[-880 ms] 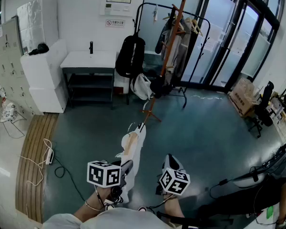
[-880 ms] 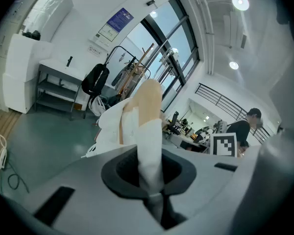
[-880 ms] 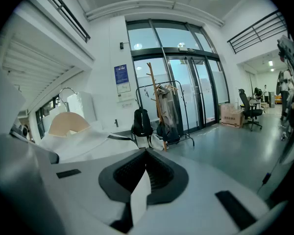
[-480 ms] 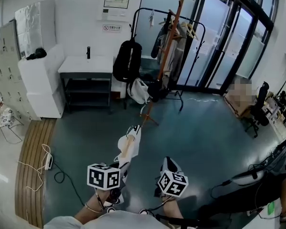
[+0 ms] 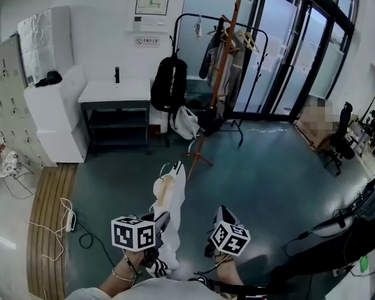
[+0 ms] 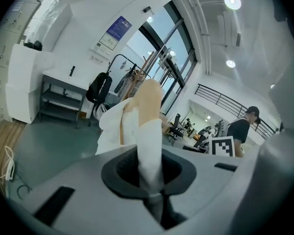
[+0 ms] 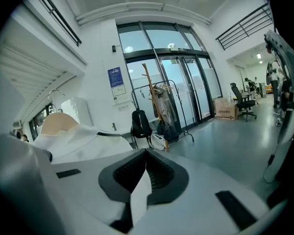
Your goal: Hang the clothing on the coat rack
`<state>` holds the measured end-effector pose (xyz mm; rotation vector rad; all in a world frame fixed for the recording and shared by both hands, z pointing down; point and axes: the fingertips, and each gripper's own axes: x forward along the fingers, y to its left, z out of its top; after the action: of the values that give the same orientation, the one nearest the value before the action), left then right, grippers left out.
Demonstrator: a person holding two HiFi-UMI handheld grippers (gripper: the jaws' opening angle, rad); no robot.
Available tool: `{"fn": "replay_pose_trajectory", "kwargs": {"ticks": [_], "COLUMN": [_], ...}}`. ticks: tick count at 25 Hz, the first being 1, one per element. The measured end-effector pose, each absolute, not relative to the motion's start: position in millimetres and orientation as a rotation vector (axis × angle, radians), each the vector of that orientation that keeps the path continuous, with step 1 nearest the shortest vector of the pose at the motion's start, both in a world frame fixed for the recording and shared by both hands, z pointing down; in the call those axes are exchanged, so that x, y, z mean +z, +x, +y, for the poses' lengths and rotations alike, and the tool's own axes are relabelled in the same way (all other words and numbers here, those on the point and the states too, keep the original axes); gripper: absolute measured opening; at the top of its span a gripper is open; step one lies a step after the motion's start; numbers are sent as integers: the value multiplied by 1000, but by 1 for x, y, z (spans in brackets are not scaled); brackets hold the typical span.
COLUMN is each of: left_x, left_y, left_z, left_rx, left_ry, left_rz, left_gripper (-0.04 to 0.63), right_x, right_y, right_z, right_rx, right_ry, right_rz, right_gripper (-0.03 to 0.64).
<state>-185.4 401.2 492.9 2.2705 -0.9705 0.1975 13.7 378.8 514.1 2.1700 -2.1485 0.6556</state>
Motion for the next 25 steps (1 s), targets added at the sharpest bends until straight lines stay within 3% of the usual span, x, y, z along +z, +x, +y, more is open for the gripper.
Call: {"fn": "replay_pose_trajectory", "kwargs": {"ticks": [14,25], "left_x": [491,508], "left_y": [-216,-223], "left_z": [371,292], "left_rx": [165,176], "left_ry": [2248,2188], "left_rz": [-995,-1051], "left_gripper": [40,40], "right_x": [532,543], "right_y": [-5,-6], "right_z": [356,269], "right_rx": [721,732], "right_ry": [2134,2062], "right_rz": [-2115,-2147], "right_gripper": [23,23]}}
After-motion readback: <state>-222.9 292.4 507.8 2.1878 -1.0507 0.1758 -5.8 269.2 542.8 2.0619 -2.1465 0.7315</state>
